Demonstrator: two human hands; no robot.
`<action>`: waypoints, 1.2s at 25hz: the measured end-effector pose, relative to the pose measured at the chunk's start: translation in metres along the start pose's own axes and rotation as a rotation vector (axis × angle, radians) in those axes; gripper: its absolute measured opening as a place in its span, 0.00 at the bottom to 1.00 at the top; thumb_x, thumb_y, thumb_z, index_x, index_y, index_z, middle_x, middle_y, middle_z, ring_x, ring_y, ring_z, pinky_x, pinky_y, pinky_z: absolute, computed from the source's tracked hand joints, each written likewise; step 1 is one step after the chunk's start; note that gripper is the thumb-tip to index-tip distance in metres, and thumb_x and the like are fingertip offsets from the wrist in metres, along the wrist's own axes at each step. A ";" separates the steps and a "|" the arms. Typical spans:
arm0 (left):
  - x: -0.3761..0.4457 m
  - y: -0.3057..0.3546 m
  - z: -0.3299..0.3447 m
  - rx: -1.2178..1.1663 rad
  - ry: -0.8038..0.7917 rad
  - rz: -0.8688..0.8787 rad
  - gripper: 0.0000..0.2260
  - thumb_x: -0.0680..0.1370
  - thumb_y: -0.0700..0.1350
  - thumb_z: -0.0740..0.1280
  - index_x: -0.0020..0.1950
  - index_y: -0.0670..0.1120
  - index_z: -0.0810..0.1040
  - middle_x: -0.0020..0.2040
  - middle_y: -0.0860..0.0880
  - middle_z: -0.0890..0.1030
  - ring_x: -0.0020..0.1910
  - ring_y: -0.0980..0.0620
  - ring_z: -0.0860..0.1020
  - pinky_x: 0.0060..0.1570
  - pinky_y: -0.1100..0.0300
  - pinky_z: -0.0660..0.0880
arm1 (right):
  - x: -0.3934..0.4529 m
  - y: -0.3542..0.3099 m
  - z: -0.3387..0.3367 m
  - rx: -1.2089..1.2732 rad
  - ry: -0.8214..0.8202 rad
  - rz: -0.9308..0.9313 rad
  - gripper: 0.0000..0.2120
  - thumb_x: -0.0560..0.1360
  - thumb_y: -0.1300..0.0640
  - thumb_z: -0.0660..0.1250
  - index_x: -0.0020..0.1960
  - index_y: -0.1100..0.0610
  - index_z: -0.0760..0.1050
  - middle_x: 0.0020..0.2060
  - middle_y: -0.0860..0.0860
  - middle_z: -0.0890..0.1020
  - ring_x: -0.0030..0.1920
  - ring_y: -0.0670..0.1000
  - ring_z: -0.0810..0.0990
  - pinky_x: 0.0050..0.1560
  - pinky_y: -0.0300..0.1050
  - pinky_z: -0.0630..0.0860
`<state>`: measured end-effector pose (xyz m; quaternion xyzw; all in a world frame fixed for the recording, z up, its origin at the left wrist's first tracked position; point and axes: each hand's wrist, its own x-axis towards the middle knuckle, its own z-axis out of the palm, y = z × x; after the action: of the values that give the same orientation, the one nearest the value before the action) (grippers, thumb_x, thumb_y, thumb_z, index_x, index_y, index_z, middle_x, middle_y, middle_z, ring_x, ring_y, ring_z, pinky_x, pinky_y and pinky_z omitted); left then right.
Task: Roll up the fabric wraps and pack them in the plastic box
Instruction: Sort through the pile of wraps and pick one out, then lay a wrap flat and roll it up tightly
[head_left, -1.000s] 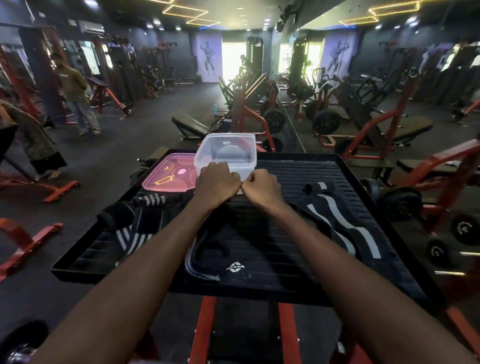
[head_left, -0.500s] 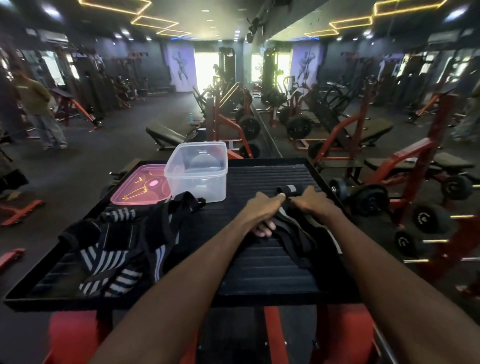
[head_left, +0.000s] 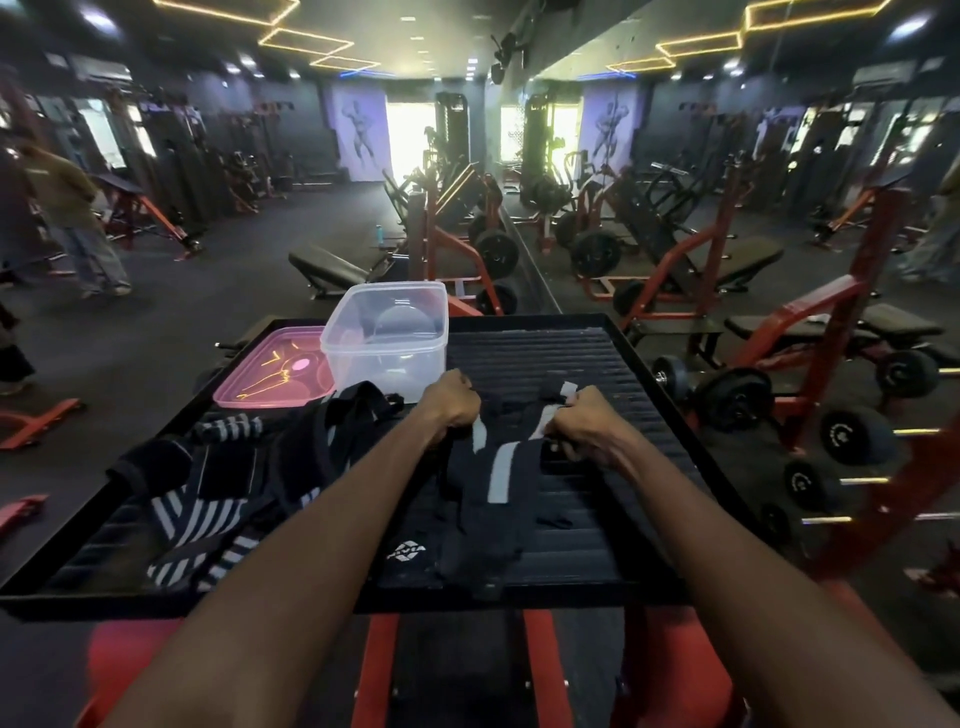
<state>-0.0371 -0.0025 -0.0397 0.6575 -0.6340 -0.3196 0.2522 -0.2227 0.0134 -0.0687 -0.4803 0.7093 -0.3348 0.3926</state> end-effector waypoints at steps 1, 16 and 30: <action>0.003 -0.005 -0.007 0.023 -0.016 -0.009 0.15 0.75 0.35 0.57 0.59 0.42 0.76 0.59 0.38 0.80 0.57 0.37 0.79 0.54 0.49 0.77 | 0.003 0.000 0.006 0.059 -0.018 -0.010 0.13 0.67 0.68 0.66 0.51 0.62 0.74 0.29 0.58 0.81 0.22 0.51 0.75 0.22 0.39 0.68; 0.007 -0.037 -0.006 0.711 0.098 0.219 0.14 0.78 0.36 0.59 0.64 0.44 0.69 0.62 0.37 0.64 0.49 0.36 0.78 0.44 0.49 0.69 | -0.003 -0.033 -0.058 0.649 0.153 0.018 0.07 0.57 0.69 0.53 0.27 0.58 0.62 0.19 0.51 0.69 0.23 0.53 0.71 0.23 0.33 0.67; 0.033 0.023 0.017 -0.323 -0.004 -0.144 0.22 0.79 0.55 0.63 0.62 0.39 0.77 0.56 0.41 0.82 0.50 0.42 0.82 0.40 0.57 0.77 | -0.001 -0.035 0.011 0.333 -0.157 -0.192 0.10 0.69 0.69 0.66 0.45 0.58 0.81 0.42 0.54 0.84 0.48 0.57 0.82 0.47 0.49 0.76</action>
<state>-0.0655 -0.0353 -0.0378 0.6515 -0.5261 -0.4359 0.3298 -0.1985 0.0021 -0.0442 -0.4989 0.5623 -0.4448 0.4868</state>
